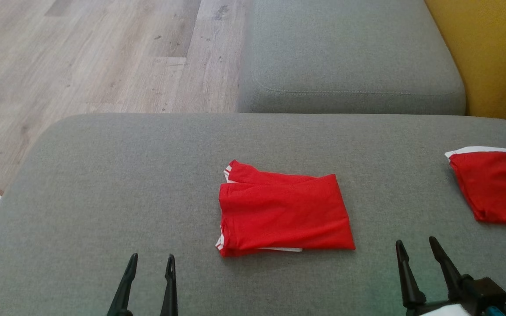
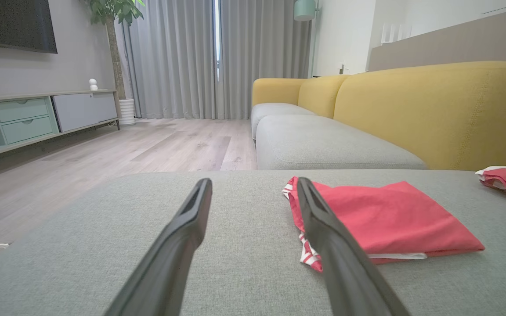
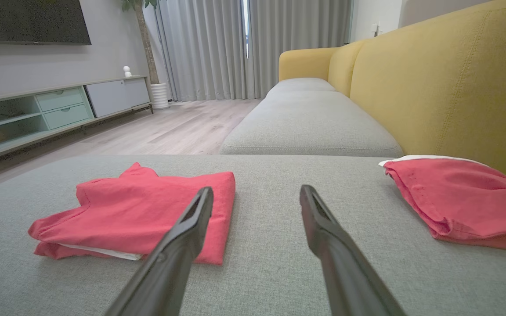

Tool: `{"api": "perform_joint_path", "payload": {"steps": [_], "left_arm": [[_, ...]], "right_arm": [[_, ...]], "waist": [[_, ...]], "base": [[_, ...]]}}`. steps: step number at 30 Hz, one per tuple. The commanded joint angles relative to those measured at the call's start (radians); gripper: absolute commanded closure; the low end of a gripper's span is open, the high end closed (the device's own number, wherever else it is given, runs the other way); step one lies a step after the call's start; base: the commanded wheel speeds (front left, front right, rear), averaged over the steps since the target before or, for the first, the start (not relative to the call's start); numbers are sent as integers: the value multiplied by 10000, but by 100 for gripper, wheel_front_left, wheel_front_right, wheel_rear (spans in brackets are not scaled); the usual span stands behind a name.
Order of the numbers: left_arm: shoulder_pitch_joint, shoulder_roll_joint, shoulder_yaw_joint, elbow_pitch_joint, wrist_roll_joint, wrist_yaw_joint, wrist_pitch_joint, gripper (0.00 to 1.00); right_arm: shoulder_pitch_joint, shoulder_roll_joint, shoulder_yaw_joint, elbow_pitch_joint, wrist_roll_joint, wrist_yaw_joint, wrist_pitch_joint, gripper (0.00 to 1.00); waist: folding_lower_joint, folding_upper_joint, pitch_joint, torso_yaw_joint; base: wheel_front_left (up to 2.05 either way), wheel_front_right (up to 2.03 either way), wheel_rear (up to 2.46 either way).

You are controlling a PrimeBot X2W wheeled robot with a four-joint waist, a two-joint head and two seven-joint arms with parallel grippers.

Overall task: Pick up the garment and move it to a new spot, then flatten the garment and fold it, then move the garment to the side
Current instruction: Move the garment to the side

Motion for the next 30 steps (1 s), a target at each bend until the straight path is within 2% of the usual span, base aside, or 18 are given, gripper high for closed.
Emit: {"api": "perform_joint_path", "payload": {"steps": [1,12,18,22,26,30], "left_arm": [[-375,-156,350,-262,96,-43,-95,0],[-382,-183,339,-228,110,-107,-95,0],[-569,-192,273,-339,199,-198,-95,0],[-674,-197,224,-267,220,-246,-95,0],[-884,-201,133,-198,202,-355,-95,0],[-1287,-206,67,-185,140,-473,-95,0]], "right_arm": [[-392,-59,208,-261,-104,65,-110,0],[-349,-61,115,-243,-138,65,-110,0],[-572,-34,-63,13,-65,65,-110,0],[-1204,2,-152,491,24,65,-110,0],[-2312,-69,190,1235,75,65,-77,0],[-3712,-77,600,2151,701,65,698,0]], "waist": [[1,-1,-29,-11],[1,-1,6,60],[1,-1,582,386],[1,-1,1037,486],[1,-1,1525,523],[1,-1,2019,579]], "base": [[0,0,0],[0,0,0],[0,0,0],[0,0,0],[0,0,0],[0,0,0]]}}
